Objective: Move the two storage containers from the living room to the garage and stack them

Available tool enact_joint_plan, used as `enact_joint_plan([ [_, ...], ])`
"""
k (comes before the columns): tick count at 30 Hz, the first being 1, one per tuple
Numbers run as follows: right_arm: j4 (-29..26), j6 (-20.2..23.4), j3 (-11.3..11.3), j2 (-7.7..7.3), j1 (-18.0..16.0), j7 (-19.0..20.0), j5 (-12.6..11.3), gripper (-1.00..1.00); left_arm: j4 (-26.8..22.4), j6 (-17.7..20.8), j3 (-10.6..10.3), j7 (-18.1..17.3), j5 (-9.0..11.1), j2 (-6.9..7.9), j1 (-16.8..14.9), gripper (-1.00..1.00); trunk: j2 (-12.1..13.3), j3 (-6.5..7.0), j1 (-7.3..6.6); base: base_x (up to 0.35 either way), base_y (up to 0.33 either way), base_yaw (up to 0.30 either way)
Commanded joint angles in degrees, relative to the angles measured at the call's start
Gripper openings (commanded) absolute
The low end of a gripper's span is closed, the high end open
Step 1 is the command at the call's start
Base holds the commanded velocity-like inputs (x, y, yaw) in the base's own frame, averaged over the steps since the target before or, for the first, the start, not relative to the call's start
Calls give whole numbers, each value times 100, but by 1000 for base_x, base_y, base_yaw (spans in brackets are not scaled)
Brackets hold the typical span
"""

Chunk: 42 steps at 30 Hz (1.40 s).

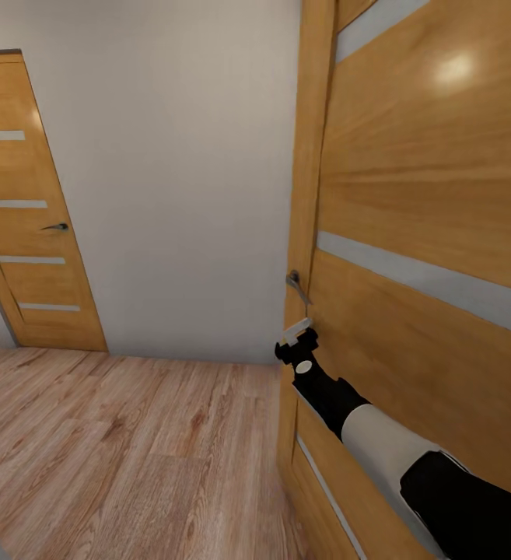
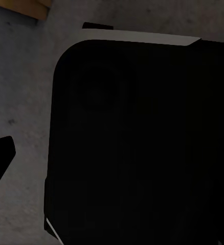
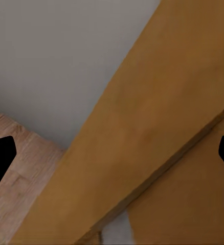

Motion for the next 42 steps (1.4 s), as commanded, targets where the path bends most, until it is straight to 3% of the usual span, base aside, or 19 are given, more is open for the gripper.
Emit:
enact_joint_plan([
  [1, -5, 61, 23, -41, -6, -64, 41, 100, -2, -12, 29, 4, 39, -2, 0, 100, -3, -6, 0, 0, 0, 0],
  [4, -6, 58, 22, -161, -6, -129, 41, 100, -2, -12, 28, 4, 39, -2, 0, 100, -3, -6, 0, 0, 0, 0],
  [11, 1, 50, 7, -242, -6, -302, 37, 100, -2, -12, 26, 4, 39, -2, 0, 100, -3, -6, 0, 0, 0, 0],
  [14, 2, 45, -215, -401, -6, -384, 35, 100, -2, -12, 26, 4, 39, -2, 0, 100, -3, -6, 0, 0, 0, 0],
  [18, 2, 44, -462, -491, -6, -393, 42, 100, -2, -12, 24, 4, 39, -2, 0, 100, -3, -6, 0, 0, 0, 0],
  [22, 2, 47, -556, -642, -6, -396, 43, 100, -2, -12, 27, 4, 39, -2, 0, 100, -3, -6, 0, 0, 0, 0],
  [30, 2, 52, -602, -913, -6, -405, 49, 100, -2, -12, 27, 4, 39, -2, 0, 100, -3, -6, 0, 0, 0, 0],
  [42, 2, 57, -615, -1067, -6, -415, 48, 100, -2, -12, 24, 4, 39, -2, 0, 100, -3, -6, 0, 0, 0, 0],
])
